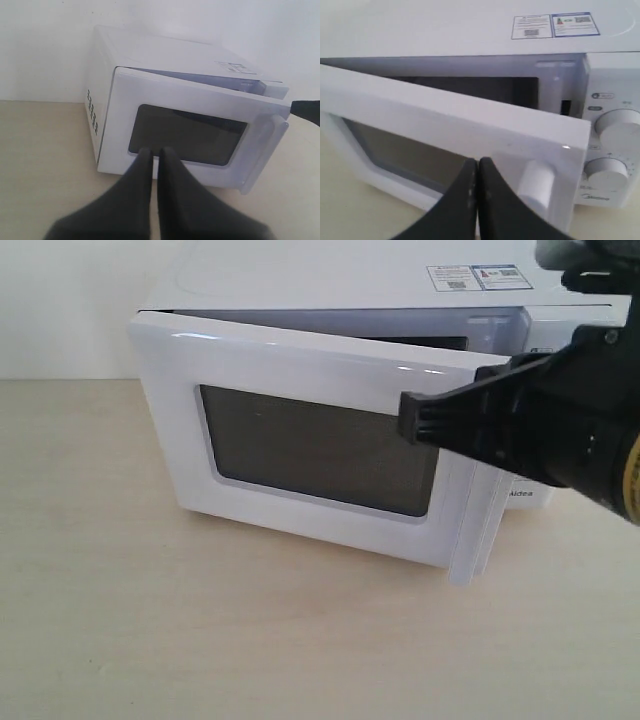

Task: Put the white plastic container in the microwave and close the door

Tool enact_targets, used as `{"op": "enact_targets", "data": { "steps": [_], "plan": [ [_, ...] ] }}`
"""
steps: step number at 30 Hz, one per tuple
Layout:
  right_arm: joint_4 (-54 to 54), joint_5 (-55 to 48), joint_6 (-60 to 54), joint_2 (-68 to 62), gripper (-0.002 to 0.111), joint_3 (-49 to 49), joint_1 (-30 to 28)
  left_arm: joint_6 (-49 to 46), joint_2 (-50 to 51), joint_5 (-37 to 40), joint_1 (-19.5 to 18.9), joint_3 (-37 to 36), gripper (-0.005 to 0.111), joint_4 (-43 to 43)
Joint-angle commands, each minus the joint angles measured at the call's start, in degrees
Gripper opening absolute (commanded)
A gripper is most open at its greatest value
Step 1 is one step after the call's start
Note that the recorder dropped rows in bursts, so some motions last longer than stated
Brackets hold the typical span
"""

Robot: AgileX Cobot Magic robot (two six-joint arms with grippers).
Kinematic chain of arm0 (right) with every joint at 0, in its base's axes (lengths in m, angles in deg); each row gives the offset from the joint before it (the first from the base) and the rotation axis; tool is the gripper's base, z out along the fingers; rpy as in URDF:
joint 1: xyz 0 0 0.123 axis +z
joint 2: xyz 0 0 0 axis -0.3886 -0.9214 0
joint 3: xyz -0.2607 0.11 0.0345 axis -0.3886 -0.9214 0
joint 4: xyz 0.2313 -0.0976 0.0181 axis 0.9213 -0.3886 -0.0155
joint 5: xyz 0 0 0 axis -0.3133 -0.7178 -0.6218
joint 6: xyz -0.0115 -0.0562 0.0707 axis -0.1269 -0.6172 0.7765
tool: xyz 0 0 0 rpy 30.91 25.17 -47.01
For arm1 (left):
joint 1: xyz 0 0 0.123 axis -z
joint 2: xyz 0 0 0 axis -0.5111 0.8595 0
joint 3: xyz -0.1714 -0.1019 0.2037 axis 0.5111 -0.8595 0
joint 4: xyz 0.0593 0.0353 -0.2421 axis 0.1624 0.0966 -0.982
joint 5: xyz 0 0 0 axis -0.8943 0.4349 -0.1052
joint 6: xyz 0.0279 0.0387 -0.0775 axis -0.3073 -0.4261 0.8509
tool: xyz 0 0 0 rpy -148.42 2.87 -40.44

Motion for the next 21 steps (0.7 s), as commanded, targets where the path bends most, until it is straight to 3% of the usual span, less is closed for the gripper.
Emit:
{"op": "enact_targets", "data": {
  "steps": [1,6,10,15,21],
  "plan": [
    [-2.2,0.0,2.0,-0.6,0.000,0.1,8.3,-0.3,-0.3,0.1,-0.2,-0.4,0.004,-0.7],
    [-6.1,-14.1,9.6,-4.7,0.000,0.1,12.6,-0.3,-0.3,0.1,-0.2,-0.4,0.004,-0.7],
    [-13.9,-9.1,12.8,-8.7,0.000,0.1,12.7,-0.3,-0.3,0.3,-0.2,-0.4,0.004,-0.7],
    [-14.8,-16.3,13.8,-14.6,0.000,0.1,12.7,-0.3,-0.3,0.3,-0.2,-0.4,0.004,-0.7],
    [-16.9,-17.8,13.8,-19.9,0.000,0.1,12.1,-0.3,-0.3,0.3,-0.2,-0.4,0.004,-0.7]
  ]
}}
